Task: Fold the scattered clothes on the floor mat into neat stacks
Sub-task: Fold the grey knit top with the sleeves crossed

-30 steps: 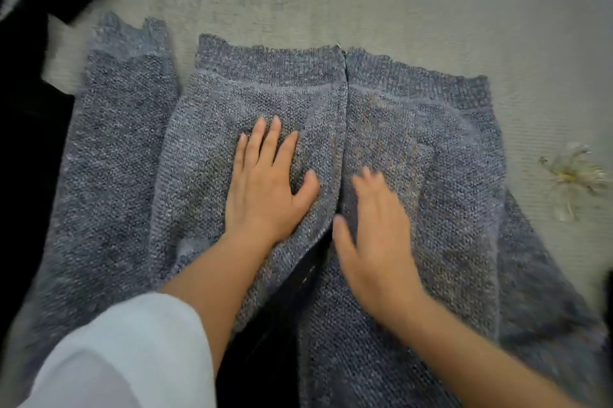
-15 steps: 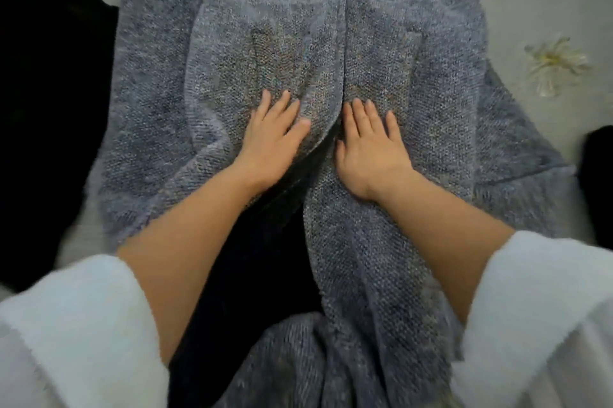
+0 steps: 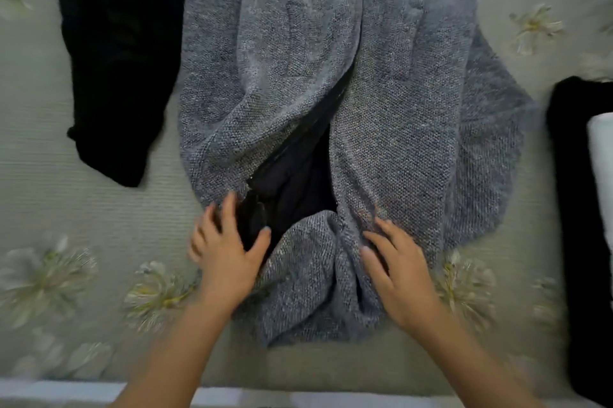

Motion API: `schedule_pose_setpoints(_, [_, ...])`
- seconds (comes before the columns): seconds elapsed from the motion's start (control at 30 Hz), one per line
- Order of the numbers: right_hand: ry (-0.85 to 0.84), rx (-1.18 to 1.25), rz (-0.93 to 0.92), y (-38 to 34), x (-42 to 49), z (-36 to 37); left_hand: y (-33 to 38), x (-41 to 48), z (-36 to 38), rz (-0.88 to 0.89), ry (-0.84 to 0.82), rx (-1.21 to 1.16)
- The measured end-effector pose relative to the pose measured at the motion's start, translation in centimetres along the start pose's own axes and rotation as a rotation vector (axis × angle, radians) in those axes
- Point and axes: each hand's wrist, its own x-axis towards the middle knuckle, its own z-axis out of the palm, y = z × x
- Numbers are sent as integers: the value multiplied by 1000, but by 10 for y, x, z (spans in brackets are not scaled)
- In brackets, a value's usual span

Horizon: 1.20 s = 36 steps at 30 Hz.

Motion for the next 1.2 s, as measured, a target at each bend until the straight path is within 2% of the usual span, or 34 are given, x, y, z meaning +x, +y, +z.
schedule_pose_setpoints(0.03, [6,-26,-43,-3,-3,-2,2,-1,-6,-87,-14,21])
schedule_pose_setpoints(0.07, [-5,-92,-92,-7,-5,-3,5,-2,-12,-91,-44,74])
schedule_pose_setpoints(0.13, [6,-177,-129,-14,-6,-5,15,-3,-28,38,-71,155])
schedule_pose_setpoints(0.17, [43,-108,-101,-18,-6,-10,24,-6,-39,98,-54,162])
schedule_pose_setpoints(0.23, [194,191,-44,-28,-6,-24,42,-18,-54,254,16,151])
schedule_pose_setpoints(0.27, [232,294,-67,-32,-7,-31,51,-26,-59,346,14,136])
schedule_pose_setpoints(0.3, [183,321,-116,-37,-9,-38,60,-34,-63,430,-52,115])
schedule_pose_setpoints(0.33, [58,295,-160,-39,-10,-42,66,-40,-63,483,-176,85])
schedule_pose_setpoints(0.4, [-257,159,-183,-32,-12,-44,70,-41,-58,432,-552,-26])
schedule_pose_setpoints(0.43, [-300,154,-142,-22,-10,-44,68,-36,-57,345,-660,-115])
schedule_pose_setpoints(0.47, [-237,243,-64,-10,-8,-45,60,-27,-55,261,-623,-226])
schedule_pose_setpoints(0.53, [130,528,180,20,-3,-49,40,-8,-48,94,-265,-379])
schedule_pose_setpoints(0.57, [344,602,329,39,0,-51,28,1,-43,-5,-76,-426])
schedule_pose_setpoints(0.6, [508,600,479,58,4,-53,19,8,-38,-110,28,-490])
schedule_pose_setpoints(0.63, [586,585,630,71,8,-54,14,14,-33,-219,35,-587])
schedule_pose_setpoints(0.67, [588,615,766,82,12,-52,14,18,-27,-317,-1,-706])
schedule_pose_setpoints(0.73, [492,807,937,88,26,-45,19,26,-14,-454,-29,-852])
schedule_pose_setpoints(0.83, [552,1144,893,73,54,-53,31,36,-4,-586,-10,-1061])
schedule_pose_setpoints(0.9, [787,1264,771,51,68,-82,34,39,-10,-545,98,-1095])
schedule_pose_setpoints(0.97, [1194,1100,626,37,62,-120,31,33,-22,-400,318,-1067])
schedule_pose_setpoints(1.0, [1347,954,526,32,51,-135,28,26,-28,-336,394,-1053])
schedule_pose_setpoints(1.03, [1430,808,418,27,36,-145,23,17,-31,-294,432,-1021])
schedule_pose_setpoints(1.07, [1440,679,330,26,20,-146,17,9,-31,-272,429,-976])
schedule_pose_setpoints(1.13, [1297,528,251,28,-9,-127,7,-3,-24,-295,324,-885])
schedule_pose_setpoints(1.17, [1140,483,271,34,-17,-112,6,-7,-19,-316,250,-858])
schedule_pose_setpoints(1.2, [914,430,320,41,-21,-96,7,-10,-14,-329,185,-810])
